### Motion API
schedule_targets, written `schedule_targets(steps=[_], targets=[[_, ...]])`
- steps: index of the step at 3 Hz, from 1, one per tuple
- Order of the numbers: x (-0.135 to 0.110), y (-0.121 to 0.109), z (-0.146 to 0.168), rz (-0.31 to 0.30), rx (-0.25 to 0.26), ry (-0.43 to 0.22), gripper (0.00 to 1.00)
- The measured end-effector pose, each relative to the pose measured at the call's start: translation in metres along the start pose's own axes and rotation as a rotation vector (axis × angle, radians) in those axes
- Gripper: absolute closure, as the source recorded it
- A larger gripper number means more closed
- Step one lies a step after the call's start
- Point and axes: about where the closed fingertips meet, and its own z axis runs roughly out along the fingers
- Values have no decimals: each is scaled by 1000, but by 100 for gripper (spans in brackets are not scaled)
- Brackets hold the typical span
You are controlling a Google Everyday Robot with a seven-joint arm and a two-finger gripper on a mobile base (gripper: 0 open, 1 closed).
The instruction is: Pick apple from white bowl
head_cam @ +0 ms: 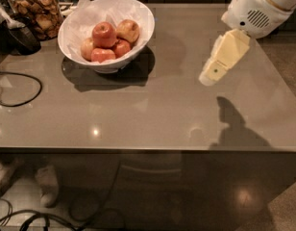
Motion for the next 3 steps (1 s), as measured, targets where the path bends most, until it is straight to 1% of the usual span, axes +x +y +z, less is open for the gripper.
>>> schedule_targets(steps=[1, 2, 3], targets=[[-23, -12, 4, 73, 53, -121, 0], [-60, -25, 7, 35, 63, -208, 0], [-62, -27, 5, 33, 67, -214, 0]])
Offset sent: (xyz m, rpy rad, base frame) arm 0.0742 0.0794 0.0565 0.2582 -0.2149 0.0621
